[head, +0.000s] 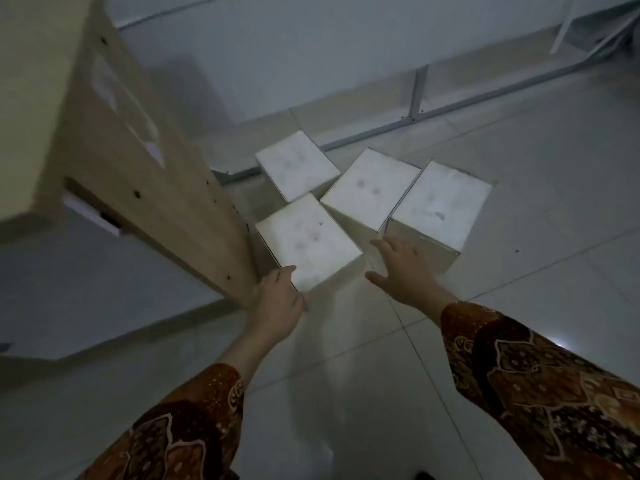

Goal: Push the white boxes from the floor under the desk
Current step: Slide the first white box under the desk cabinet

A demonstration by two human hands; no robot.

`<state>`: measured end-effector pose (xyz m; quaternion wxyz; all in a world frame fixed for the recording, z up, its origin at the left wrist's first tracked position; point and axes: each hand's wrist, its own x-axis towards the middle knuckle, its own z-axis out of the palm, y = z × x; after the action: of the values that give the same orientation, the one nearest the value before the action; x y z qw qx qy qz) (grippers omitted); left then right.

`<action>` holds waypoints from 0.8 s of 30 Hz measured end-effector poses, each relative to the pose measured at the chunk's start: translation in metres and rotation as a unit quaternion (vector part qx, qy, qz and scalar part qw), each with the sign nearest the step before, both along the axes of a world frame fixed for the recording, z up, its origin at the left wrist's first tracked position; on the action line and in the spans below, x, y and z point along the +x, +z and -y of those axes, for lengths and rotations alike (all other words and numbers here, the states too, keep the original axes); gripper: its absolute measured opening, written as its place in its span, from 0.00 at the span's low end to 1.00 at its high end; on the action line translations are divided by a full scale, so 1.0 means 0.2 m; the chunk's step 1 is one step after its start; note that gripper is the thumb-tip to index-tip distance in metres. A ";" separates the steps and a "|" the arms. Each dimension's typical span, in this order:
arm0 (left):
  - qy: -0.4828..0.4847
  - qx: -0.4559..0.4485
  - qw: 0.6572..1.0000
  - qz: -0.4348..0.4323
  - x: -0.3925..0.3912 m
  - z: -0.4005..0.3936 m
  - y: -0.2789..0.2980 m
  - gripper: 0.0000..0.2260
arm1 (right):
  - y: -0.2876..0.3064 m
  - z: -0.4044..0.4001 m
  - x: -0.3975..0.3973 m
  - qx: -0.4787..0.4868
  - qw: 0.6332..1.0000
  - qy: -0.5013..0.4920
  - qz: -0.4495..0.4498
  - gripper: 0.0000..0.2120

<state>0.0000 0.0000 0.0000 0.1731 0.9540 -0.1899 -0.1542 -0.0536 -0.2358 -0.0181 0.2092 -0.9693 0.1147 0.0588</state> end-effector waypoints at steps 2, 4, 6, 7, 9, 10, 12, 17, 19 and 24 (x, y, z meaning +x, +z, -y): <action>0.028 -0.024 0.999 0.003 0.03 -0.01 -0.18 0.23 | -0.17 0.01 0.04 -0.006 1.000 0.001 0.009 0.29; 0.044 -0.032 0.999 -0.002 0.08 -0.03 -0.39 0.23 | -0.36 0.02 0.10 -0.007 1.000 0.011 0.009 0.29; 0.067 -0.062 0.996 -0.007 0.11 -0.03 -0.60 0.22 | -0.55 0.02 0.17 0.022 1.000 0.005 0.018 0.28; 0.085 -0.083 0.993 -0.006 0.14 -0.02 -0.70 0.22 | -0.64 0.03 0.21 0.044 0.999 -0.002 0.025 0.27; 0.132 -0.124 0.983 -0.005 0.20 -0.01 -0.86 0.22 | -0.79 0.04 0.30 0.091 0.995 -0.025 0.030 0.26; 0.154 -0.143 0.978 -0.004 0.22 -0.01 -0.93 0.21 | -0.85 0.05 0.34 0.116 0.992 -0.037 0.036 0.26; 0.183 -0.176 0.967 -0.007 0.25 0.00 -1.05 0.20 | -0.96 0.05 0.42 0.173 0.982 -0.061 0.051 0.25; 0.290 -0.285 0.906 -0.119 0.30 0.03 -1.25 0.28 | -1.09 0.04 0.51 0.278 0.950 -0.125 0.071 0.22; 0.300 -0.340 0.878 -0.152 0.30 0.04 -1.28 0.22 | -1.13 0.05 0.52 0.291 0.946 -0.127 0.064 0.21; 0.304 -0.391 0.858 -0.136 0.26 0.05 -1.30 0.13 | -1.16 0.00 0.50 0.257 0.951 -0.149 0.086 0.21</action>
<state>0.0529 -0.0102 -0.2593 0.5940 0.7878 0.0902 -0.1356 0.0468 -0.2358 -0.2510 0.4667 -0.8559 0.2209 -0.0291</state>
